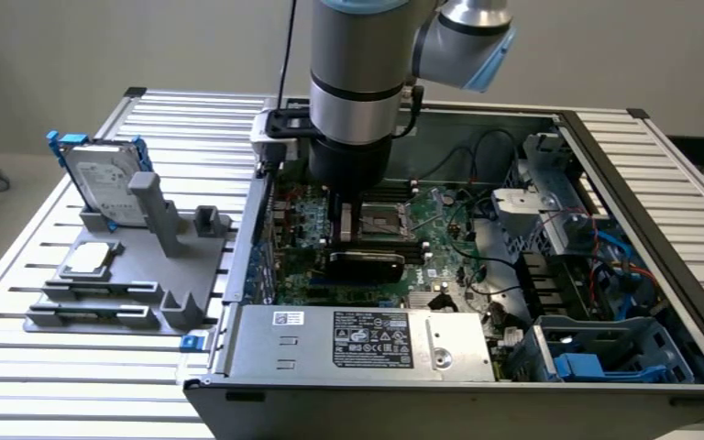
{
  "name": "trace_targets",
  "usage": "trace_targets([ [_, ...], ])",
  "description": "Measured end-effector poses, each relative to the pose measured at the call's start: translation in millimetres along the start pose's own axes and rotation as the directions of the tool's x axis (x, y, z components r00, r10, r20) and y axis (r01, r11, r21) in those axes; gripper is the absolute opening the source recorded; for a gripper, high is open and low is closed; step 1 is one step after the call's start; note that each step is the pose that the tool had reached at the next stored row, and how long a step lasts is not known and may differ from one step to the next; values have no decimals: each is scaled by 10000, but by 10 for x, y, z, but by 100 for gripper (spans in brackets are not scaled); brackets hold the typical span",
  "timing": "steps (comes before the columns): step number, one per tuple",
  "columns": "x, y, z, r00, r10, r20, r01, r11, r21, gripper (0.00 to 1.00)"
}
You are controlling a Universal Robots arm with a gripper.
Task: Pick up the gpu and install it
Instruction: 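Press down on the gpu until it lock into place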
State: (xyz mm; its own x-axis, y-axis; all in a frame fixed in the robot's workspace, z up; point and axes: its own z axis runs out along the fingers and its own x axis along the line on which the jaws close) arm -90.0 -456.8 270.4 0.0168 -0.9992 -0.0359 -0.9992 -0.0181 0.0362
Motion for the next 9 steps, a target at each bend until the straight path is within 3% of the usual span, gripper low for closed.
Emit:
trace_targets([
  [9, 1, -2, 39, 10000, -10, 2, 10, 10000, 3, 11],
])
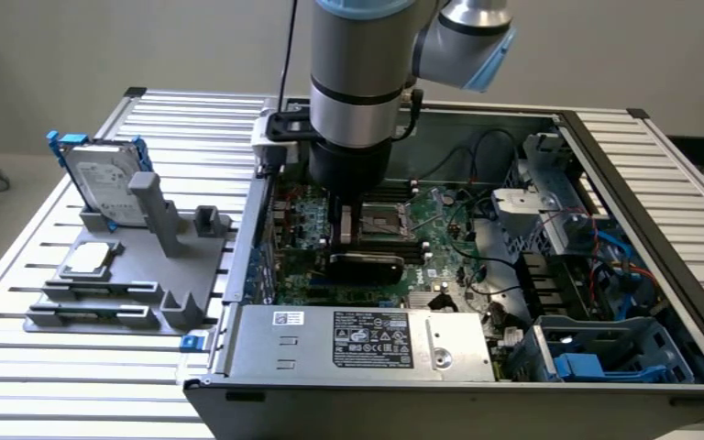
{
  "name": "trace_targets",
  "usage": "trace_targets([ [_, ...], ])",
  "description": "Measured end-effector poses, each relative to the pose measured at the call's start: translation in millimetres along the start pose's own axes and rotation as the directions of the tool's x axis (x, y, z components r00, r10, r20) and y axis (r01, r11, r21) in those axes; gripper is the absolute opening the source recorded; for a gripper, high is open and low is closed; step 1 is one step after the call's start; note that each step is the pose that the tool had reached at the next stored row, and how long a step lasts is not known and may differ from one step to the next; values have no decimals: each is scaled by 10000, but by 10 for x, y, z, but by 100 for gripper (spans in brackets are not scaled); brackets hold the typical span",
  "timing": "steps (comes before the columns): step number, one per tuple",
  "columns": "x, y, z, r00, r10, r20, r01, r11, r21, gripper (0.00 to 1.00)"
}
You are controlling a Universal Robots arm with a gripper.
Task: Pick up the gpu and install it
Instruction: 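Press down on the gpu until it lock into place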
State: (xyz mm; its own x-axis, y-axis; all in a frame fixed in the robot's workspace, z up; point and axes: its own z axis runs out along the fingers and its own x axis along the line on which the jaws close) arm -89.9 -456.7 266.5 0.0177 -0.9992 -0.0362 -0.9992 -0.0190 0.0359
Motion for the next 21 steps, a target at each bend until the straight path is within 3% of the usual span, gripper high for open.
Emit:
trace_targets([
  [8, 1, 0, 27, 10000, -10, 0, 10, 10000, -2, 11],
  [11, -4, 2, -35, 10000, -9, 26, 9, 10000, 1, 11],
  [14, -5, 9, -136, 10000, -12, 4, 12, 10000, -15, 11],
  [17, -6, 55, -151, 10000, -10, 2, 10, 10000, -17, 11],
  [19, -8, 106, -149, 10000, -9, 2, 9, 10000, -37, 11],
  [21, -8, 147, -148, 10000, -8, 1, 8, 10000, -99, 11],
])
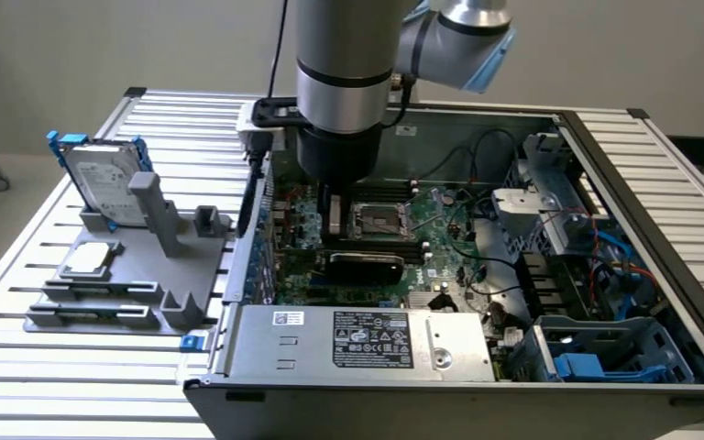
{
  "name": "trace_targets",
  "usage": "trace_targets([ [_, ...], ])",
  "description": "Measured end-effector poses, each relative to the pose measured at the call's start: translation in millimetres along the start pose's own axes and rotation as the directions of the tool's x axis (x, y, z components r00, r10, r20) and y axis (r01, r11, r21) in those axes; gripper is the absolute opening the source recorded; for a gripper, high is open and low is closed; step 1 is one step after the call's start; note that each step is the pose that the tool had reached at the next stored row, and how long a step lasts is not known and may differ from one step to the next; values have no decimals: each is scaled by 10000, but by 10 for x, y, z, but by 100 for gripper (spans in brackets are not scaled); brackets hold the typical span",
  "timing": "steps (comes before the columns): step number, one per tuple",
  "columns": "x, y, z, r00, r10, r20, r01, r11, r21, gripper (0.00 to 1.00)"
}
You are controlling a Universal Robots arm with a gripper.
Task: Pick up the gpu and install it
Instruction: 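Press down on the gpu until it lock into place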
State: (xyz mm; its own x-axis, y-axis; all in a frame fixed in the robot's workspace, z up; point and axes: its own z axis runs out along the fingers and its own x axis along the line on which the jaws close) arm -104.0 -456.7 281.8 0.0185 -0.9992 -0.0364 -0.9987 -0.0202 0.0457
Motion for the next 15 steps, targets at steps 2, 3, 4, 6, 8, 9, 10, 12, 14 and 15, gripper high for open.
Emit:
trace_targets([
  [2, -1, 37, 0, 10000, 4, -10, -4, 10000, -81, 11],
  [3, -1, 54, 0, 10000, 5, -22, -6, 9999, -113, 11],
  [4, -1, 70, 0, 10000, 6, -47, -7, 9999, -138, 11],
  [6, -2, 104, 0, 9999, 8, -116, -10, 9998, -180, 11],
  [8, -3, 132, -2, 9998, 9, -186, -13, 9998, -212, 11],
  [9, -3, 141, -5, 9998, 9, -219, -14, 9998, -222, 11],
  [10, -3, 149, -10, 9997, 10, -254, -15, 9997, -232, 11],
  [12, -4, 161, -26, 9995, 12, -303, -19, 9997, -252, 11],
  [14, -5, 167, -47, 9994, 12, -350, -22, 9996, -273, 11],
  [15, -6, 169, -57, 9993, 14, -376, -24, 9996, -281, 11],
])
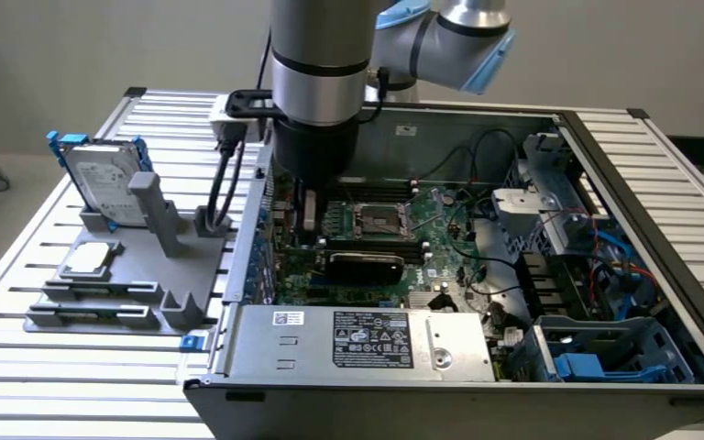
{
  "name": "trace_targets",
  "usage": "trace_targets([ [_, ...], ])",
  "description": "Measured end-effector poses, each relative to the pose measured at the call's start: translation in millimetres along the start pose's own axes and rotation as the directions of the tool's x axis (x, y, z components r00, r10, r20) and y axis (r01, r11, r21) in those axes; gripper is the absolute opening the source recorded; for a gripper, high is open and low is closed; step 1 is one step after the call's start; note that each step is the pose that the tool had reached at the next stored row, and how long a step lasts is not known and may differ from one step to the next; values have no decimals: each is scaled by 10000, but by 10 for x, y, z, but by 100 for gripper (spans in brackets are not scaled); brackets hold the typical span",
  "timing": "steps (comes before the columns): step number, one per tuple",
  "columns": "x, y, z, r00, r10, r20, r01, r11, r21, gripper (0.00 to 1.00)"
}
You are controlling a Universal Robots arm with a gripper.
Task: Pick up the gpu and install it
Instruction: 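Press down on the gpu until it lock into place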
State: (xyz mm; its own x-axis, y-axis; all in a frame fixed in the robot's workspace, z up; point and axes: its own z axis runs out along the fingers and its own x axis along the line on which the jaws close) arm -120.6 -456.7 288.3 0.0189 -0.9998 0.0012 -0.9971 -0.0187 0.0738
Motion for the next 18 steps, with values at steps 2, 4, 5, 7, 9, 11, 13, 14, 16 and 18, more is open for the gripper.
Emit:
trace_targets([
  [2, -1, 5, -20, 10000, 6, -62, -6, 10000, -16, 11],
  [4, -1, 10, -39, 9999, 11, -140, -11, 10000, -31, 11],
  [5, -1, 13, -50, 9998, 13, -182, -14, 10000, -39, 11],
  [7, -2, 17, -68, 9997, 16, -243, -18, 10000, -63, 11],
  [9, -6, 22, -85, 9996, 18, -274, -21, 9999, -105, 11],
  [11, -14, 27, -99, 9995, 20, -304, -25, 9999, -159, 11],
  [13, -17, 34, -101, 9995, 18, -324, -25, 9997, -226, 11],
  [14, -17, 41, -102, 9995, 18, -329, -27, 9997, -259, 11],
  [16, -18, 61, -100, 9994, 16, -332, -27, 9995, -309, 11],
  [18, -18, 81, -98, 9994, 15, -333, -27, 9993, -361, 11],
])
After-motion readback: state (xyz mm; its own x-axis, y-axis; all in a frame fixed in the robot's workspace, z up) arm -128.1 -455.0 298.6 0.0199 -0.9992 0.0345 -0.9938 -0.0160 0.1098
